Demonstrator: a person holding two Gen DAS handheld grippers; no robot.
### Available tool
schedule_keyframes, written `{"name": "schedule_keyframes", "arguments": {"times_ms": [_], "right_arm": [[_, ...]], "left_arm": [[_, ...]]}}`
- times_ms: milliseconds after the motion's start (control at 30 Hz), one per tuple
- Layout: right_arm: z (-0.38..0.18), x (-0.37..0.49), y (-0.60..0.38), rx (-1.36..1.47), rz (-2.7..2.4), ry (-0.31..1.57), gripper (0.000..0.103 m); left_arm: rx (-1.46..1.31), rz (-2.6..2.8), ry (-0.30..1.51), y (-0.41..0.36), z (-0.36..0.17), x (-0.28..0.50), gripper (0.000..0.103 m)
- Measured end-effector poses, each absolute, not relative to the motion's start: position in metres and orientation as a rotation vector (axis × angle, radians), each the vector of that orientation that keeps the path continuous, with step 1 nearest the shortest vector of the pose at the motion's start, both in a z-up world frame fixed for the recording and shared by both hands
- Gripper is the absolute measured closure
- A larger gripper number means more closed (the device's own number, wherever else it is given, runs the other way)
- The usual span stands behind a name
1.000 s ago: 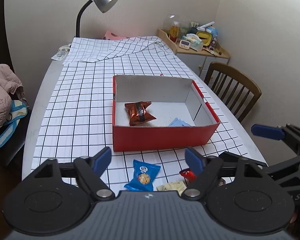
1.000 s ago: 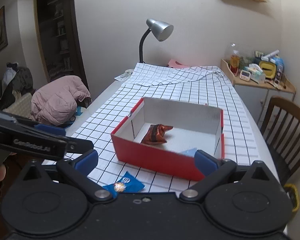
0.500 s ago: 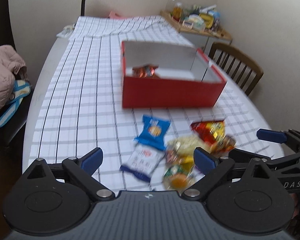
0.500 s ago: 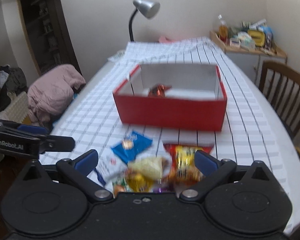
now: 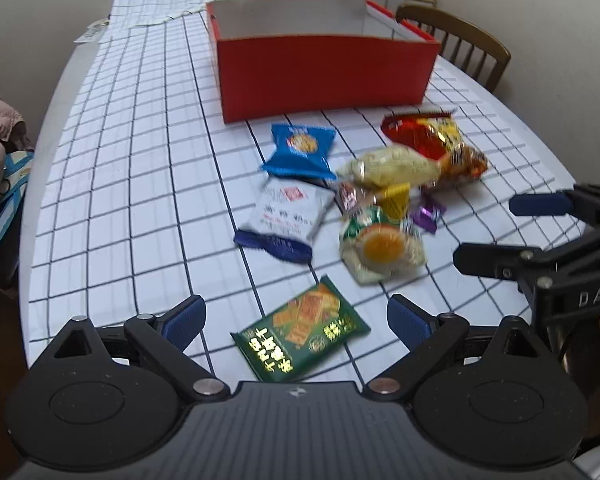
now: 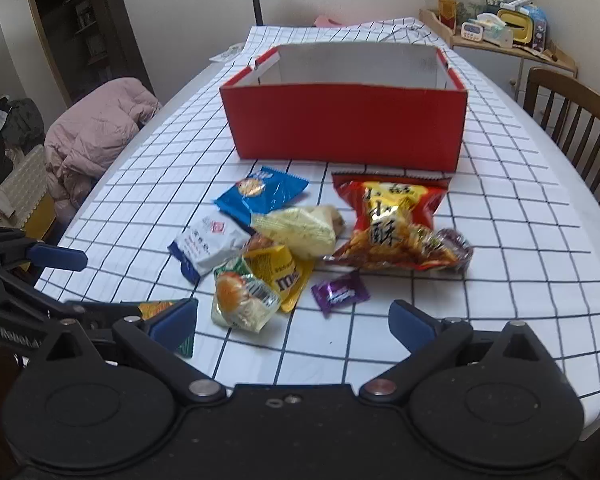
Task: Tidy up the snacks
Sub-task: 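Withdraw both tools from the box back toward the snack pile, then grasp the green cracker packet with the left tool while the right tool grasps the clear orange-cake packet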
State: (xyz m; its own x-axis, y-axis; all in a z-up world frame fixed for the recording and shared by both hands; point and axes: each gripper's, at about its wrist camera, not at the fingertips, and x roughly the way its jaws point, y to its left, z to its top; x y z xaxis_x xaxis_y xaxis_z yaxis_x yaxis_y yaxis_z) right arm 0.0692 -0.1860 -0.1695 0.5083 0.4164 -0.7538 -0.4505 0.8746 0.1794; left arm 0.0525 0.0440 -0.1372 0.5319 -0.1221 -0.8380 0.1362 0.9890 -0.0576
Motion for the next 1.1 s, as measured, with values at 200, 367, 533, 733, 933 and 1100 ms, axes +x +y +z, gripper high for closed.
{"name": "schedule_keyframes", "arguments": {"times_ms": [200, 367, 533, 733, 933, 1100], "right_arm": [[-0.179, 0.074, -0.178, -0.051, 0.546, 0.917, 0.004], [-0.185, 0.081, -0.162, -0.095, 0.584, 0.93, 0.01], [-0.192, 0.088, -0.148, -0.133, 0.611, 0.933, 0.022], [-0.201, 0.092, -0.135, -0.191, 0.635, 0.939, 0.028], [-0.209, 0.094, -0.128, -0.218, 0.625, 0.96, 0.038], [-0.21, 0.095, -0.131, -0.199, 0.632, 0.971, 0.048]], "left_arm": [[0.07, -0.216, 0.997, 0.039, -0.152, 0.048, 0.005], [0.129, -0.265, 1.008, 0.034, -0.162, 0.051, 0.005], [0.165, -0.282, 1.035, 0.033, -0.173, 0.058, 0.006], [0.22, -0.288, 1.047, 0.03, -0.179, 0.062, 0.011], [0.241, -0.293, 1.055, 0.028, -0.183, 0.066, 0.019], [0.205, -0.301, 1.067, 0.027, -0.18, 0.068, 0.04]]}}
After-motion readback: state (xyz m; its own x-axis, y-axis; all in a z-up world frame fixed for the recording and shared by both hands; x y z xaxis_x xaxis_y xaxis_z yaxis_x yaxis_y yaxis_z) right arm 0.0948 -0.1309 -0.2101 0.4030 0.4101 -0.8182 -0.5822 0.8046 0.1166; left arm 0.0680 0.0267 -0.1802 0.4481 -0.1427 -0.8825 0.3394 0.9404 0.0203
